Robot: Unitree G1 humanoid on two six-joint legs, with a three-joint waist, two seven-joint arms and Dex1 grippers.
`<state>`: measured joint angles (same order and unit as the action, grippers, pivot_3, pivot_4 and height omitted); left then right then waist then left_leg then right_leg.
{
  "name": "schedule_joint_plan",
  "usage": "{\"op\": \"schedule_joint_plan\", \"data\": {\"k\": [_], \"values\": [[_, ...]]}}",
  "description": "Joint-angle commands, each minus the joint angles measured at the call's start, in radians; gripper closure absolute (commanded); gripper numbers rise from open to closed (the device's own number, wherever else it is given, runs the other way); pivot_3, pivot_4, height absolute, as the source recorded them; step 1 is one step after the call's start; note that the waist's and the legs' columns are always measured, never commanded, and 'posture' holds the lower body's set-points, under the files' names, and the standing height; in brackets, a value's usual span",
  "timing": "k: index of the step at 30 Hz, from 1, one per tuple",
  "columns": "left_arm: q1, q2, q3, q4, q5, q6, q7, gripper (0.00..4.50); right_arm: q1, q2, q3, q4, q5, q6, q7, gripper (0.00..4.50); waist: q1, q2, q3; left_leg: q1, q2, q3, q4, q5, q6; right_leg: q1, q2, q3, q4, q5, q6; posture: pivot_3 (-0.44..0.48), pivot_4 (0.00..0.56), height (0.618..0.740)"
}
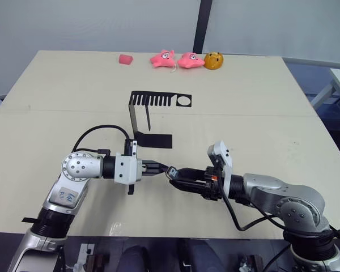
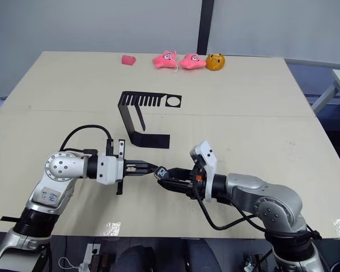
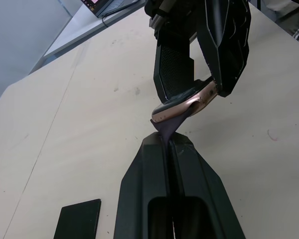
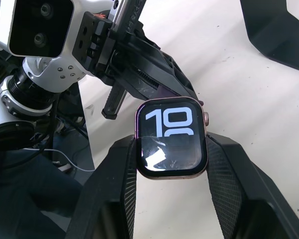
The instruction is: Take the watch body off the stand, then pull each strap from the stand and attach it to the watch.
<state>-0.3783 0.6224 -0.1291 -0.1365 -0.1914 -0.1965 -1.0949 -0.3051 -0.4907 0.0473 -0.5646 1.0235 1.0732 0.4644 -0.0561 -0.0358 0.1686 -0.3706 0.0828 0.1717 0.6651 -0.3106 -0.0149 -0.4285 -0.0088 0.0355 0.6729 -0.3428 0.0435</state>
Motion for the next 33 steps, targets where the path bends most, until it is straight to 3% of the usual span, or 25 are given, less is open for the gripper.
{"op": "schedule_joint_plan", "data": {"k": [1, 33], "values": [[0.004, -0.009, -0.010, -0.052, -0.022, -0.025, -0.001, 4.50, -0.014, 0.010, -0.022, -0.007, 0.025, 0.008, -0.031, 3.01, 0.000, 0.000, 0.000, 0.000, 0.000, 0.000, 0.000, 0.000, 0.000, 0.000, 0.000, 0.000, 0.000, 0.000, 0.000, 0.000, 0.150, 0.740], [0.015, -0.003, -0.015, -0.057, -0.023, -0.048, -0.011, 4.50, -0.012, 0.014, -0.022, 0.010, 0.046, 0.039, -0.066, 3.01, 0.000, 0.000, 0.000, 0.000, 0.000, 0.000, -0.001, 0.000, 0.000, 0.000, 0.000, 0.000, -0.001, 0.000, 0.000, 0.000, 0.150, 0.740]]}}
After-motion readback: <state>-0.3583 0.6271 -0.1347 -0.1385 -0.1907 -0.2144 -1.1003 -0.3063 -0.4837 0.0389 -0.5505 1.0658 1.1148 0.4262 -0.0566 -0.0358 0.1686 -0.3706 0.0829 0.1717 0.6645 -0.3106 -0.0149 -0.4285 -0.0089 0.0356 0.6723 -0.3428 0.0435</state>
